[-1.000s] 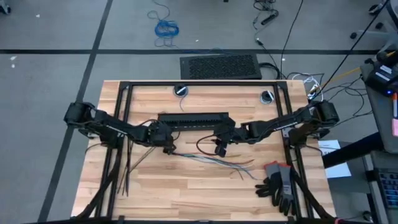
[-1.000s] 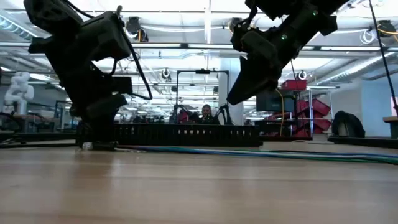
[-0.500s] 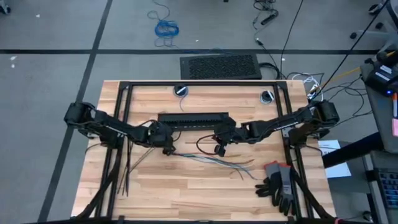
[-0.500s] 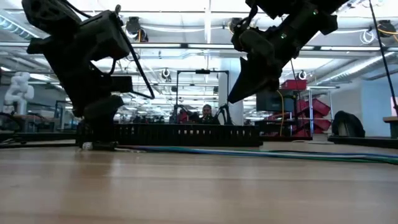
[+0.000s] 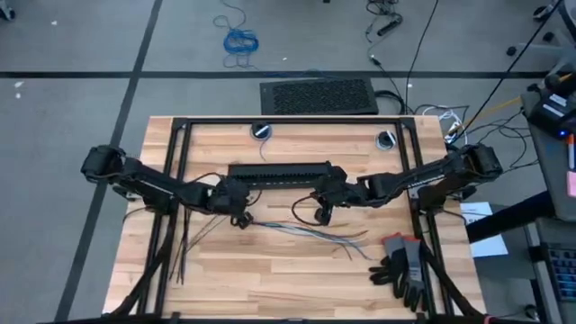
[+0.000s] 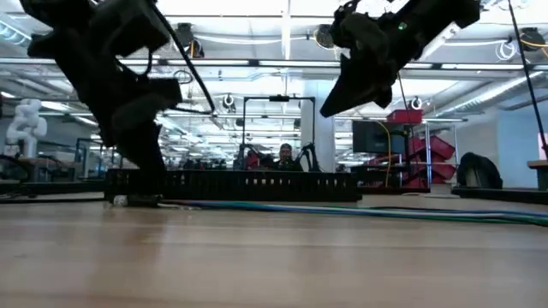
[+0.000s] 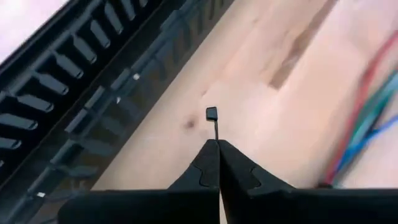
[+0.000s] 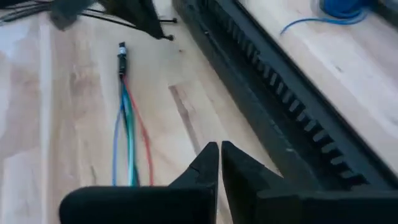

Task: Ziptie cables
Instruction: Wrap the cable wires with zip tie

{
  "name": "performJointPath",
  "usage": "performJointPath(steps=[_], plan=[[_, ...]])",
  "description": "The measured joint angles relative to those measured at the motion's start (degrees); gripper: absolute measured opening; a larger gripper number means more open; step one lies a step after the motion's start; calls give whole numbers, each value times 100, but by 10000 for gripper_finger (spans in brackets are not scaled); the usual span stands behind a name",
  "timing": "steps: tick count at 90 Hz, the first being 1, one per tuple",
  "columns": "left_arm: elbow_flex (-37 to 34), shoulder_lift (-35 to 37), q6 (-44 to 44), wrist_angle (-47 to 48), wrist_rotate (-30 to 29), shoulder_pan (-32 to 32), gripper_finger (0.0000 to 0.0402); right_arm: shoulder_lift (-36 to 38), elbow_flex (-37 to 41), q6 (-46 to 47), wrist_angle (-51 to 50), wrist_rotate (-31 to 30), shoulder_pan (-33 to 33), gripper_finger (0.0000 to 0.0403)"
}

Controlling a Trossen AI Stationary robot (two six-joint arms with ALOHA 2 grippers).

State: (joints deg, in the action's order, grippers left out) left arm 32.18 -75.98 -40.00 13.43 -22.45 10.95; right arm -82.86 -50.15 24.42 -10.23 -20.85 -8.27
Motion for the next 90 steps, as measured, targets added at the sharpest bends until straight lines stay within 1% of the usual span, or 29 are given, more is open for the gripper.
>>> performJointPath(steps=[10, 18, 28, 44, 50, 54, 63, 69, 74, 82, 90], plan=[[3, 220, 35, -104, -243, 94, 0, 19, 0, 11, 36, -29, -15, 10], [5, 383, 68, -140, -403, 150, 0, -40, 0, 34, 252, -34, -4, 10], [7, 608, 159, -276, -438, 212, 0, -162, 0, 115, 405, -68, -2, 10], [14, 953, 436, -614, -468, 346, 0, -254, 0, 193, 625, -665, -9, 13], [14, 1082, 568, -760, -484, 376, 0, -290, 0, 96, 950, -739, -9, 13], [14, 1151, 763, -897, -485, 375, 0, -321, 0, -36, 1366, -642, -4, 13], [151, 1245, 987, -1016, -486, 374, 0, -423, 0, -455, 2436, 26, -11, 13], [289, 1282, 1227, -1018, -488, 374, 0, -460, 0, -641, 2868, 337, -15, 13], [404, 1283, 1362, -1027, -486, 383, 0, -500, -2, -747, 3249, 447, -13, 13], [585, 1278, 1599, -1026, -490, 399, 0, -553, 0, -888, 3589, 436, -6, 13], [648, 1281, 1829, -1348, -493, 436, 0, -700, 2, -1011, 3969, 440, 9, 13]])
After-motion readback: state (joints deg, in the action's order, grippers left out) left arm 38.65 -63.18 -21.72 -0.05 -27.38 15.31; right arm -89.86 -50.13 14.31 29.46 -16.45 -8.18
